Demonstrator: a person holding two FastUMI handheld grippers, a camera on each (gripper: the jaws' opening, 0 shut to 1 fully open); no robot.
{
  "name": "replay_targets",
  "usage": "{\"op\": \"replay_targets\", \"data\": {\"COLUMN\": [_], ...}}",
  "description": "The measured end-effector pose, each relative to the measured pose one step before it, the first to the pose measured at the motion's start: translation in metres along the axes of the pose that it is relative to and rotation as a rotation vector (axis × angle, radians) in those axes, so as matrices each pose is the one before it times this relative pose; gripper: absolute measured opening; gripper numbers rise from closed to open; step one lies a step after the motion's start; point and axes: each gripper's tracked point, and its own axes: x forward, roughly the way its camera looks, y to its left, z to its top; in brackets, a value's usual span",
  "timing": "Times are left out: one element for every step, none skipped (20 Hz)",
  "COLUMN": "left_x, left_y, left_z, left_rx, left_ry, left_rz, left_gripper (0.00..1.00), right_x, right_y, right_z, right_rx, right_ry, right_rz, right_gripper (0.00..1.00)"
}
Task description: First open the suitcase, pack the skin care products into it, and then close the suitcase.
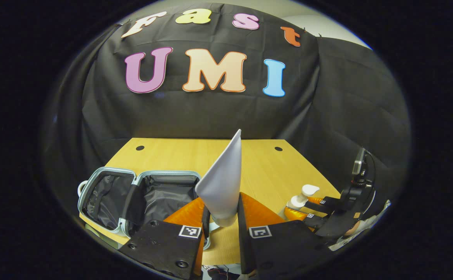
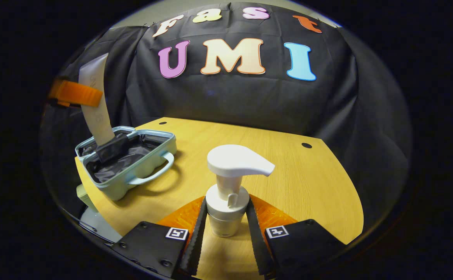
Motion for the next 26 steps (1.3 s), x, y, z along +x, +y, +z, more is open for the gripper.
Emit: {"op": "replay_targets", "data": {"left_x": [-0.00119,-0.00166,0.0002,0.00065,0.00274,0.00565,0.00633,0.00814,0.01106,0.01072,0.01138,0.01171,0.00981,0.01434,0.01077,0.0091,0.00765,0.00695,0.00604,0.00538,0.00635,0.0054,0.00589,0.00508,0.00468,0.00196], "left_y": [0.00978,0.01078,0.01481,0.01298,0.01292,0.01185,0.01114,0.01155,0.01145,0.00986,0.0082,0.00531,0.00531,0.0061,0.00328,0.00138,0.00118,0.00076,0.00081,0.00042,-0.00042,0.0014,0.00188,0.00194,0.00115,0.00037], "left_z": [-0.00329,-0.00297,-0.00437,-0.00559,-0.0091,-0.01063,-0.01161,-0.00789,-0.00843,-0.00897,-0.01111,-0.00727,-0.00533,-0.00662,-0.00253,-0.0005,0.00196,0.00847,0.00296,0.00196,0.00145,-0.00123,-0.00027,0.00067,0.00237,0.00303], "left_rx": [0.00943,0.01276,0.00772,-0.00171,-0.014,-0.01277,-0.01029,-0.00307,0.00494,0.00152,-0.00311,-0.00138,-0.00063,-0.00112,-0.0015,-0.00502,-0.00757,-0.00213,-0.00576,-0.00216,0.00196,0.0003,-0.00352,-0.00049,0.00279,0.00195], "left_ry": [0.01661,0.01564,0.02401,0.023,0.04186,0.04277,0.05178,0.04195,0.04384,0.0426,0.06374,0.04797,0.03629,0.049,0.02929,0.02308,0.01908,-0.02306,0.0128,-0.00329,0.00584,0.00247,-0.00012,-0.0082,-0.01213,-0.02401], "left_rz": [0.03035,0.03556,0.03626,0.02201,0.01871,0.00987,0.00648,0.00779,0.00519,0.00412,-0.00097,-0.00949,-0.00054,-0.00344,-0.00619,-0.00465,-0.00224,-0.01244,-0.00841,-0.01004,-0.01263,-0.00784,-0.00403,-0.00435,-0.00693,-0.01193], "left_gripper": [0.3,0.3,0.3,0.3,0.3,0.32,0.3,0.3,0.3,0.3,0.3,0.3,0.3,0.31,0.3,0.31,0.31,0.33,0.31,0.31,0.31,0.31,0.31,0.31,0.32,0.35], "right_x": [-0.00357,-0.0035,-0.0024,-0.00269,-0.00189,-0.00145,-0.00156,-0.00175,-0.00136,0.0009,0.00013,-0.00136,-0.00106,-0.0005,-0.0014,-0.0011,-0.0005,0.00082,0.00103,0.00167,0.00254,0.00348,0.00468,0.00505,0.00649,0.00602], "right_y": [0.00553,0.00663,0.00818,0.00628,0.00627,0.00517,0.00467,0.00557,0.00518,0.00215,0.00478,0.00376,0.00362,-0.00003,0.00058,0.00077,0.00046,0.00027,0.0011,0.00254,0.00527,0.00516,0.00647,0.008,0.00927,0.0096], "right_z": [0.00846,0.0124,0.01164,0.01331,0.01052,0.01207,0.01192,0.01289,0.01124,0.00924,0.00283,0.00711,0.00553,0.0023,-0.00117,0.00134,-0.00123,-0.00076,-0.00062,0.00169,0.00244,0.004,0.00129,0.00177,0.0002,0.00053], "right_rx": [0.00796,0.00857,0.00239,-0.00442,-0.00288,0.00379,0.00795,0.01064,0.01059,0.00906,0.00921,0.00799,-0.00188,-0.01056,-0.00314,0.00385,0.00656,0.00529,0.00571,0.00812,0.00869,0.00745,0.00602,0.00449,0.00375,0.00208], "right_ry": [-0.01329,-0.01098,-0.01857,-0.01961,-0.015,-0.01431,-0.01947,-0.02542,-0.02527,-0.01141,-0.00403,-0.01176,-0.0085,0.00092,0.00501,0.00341,0.00972,0.01304,0.01093,0.00799,0.003,0.00143,0.00422,0.00753,0.0099,0.01308], "right_rz": [0.02516,0.03529,0.03074,0.02063,0.01503,0.00616,0.0011,-0.00034,-0.01129,-0.01562,-0.01297,-0.00703,-0.01362,-0.01956,-0.01334,-0.01011,-0.00698,-0.01092,-0.00817,-0.00115,0.00266,0.00489,0.00789,0.01329,0.01611,0.01989], "right_gripper": [0.58,0.58,0.58,0.58,0.56,0.57,0.57,0.57,0.57,0.55,0.58,0.55,0.55,0.58,0.58,0.58,0.58,0.57,0.57,0.57,0.55,0.58,0.58,0.58,0.58,0.58]}}
